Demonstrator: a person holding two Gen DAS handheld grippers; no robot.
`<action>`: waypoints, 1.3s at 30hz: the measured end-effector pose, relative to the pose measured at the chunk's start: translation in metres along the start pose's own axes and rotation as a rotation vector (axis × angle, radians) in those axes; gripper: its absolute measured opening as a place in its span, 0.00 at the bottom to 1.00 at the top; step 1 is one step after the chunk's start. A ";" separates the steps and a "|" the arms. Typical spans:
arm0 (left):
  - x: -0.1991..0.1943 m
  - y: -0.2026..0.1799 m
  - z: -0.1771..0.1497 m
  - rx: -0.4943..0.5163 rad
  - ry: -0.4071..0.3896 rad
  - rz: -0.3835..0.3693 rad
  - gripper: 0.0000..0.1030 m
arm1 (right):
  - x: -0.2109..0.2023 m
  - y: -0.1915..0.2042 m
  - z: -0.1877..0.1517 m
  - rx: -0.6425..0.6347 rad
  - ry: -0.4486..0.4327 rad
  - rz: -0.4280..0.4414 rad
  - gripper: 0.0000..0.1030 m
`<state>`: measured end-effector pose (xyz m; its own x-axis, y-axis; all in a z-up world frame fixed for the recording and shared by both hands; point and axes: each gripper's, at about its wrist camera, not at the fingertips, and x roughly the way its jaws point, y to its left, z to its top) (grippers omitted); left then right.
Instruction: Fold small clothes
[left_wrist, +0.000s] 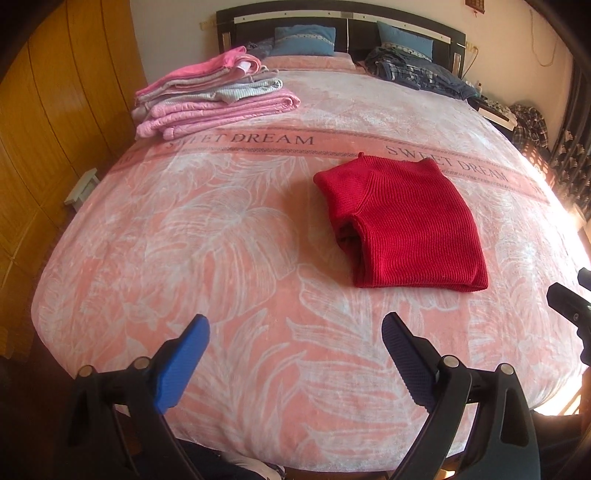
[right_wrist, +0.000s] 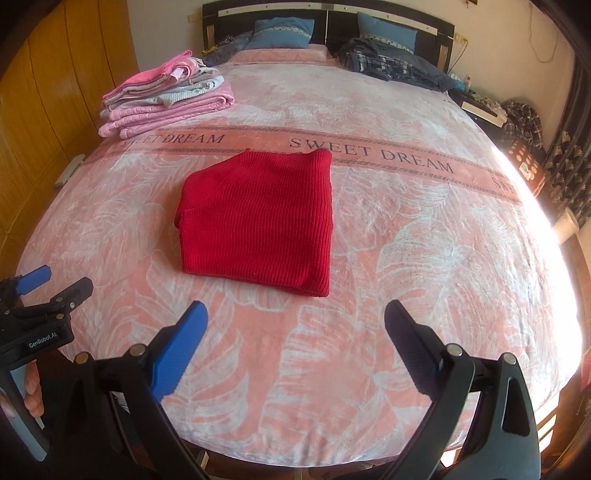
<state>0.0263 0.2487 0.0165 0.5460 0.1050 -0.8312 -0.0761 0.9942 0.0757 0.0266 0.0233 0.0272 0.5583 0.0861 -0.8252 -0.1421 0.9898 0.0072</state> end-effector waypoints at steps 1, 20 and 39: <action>0.001 -0.001 -0.001 0.004 0.002 0.002 0.92 | 0.000 0.000 -0.001 -0.001 -0.001 -0.004 0.93; 0.010 -0.014 -0.005 -0.021 0.015 0.023 0.92 | 0.016 -0.004 -0.016 0.015 0.065 -0.027 0.93; 0.014 -0.017 -0.008 0.011 0.021 0.024 0.94 | 0.021 -0.005 -0.019 0.027 0.071 -0.040 0.95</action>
<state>0.0283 0.2333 -0.0005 0.5264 0.1288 -0.8404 -0.0797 0.9916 0.1020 0.0237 0.0184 -0.0007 0.5040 0.0393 -0.8628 -0.0983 0.9951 -0.0121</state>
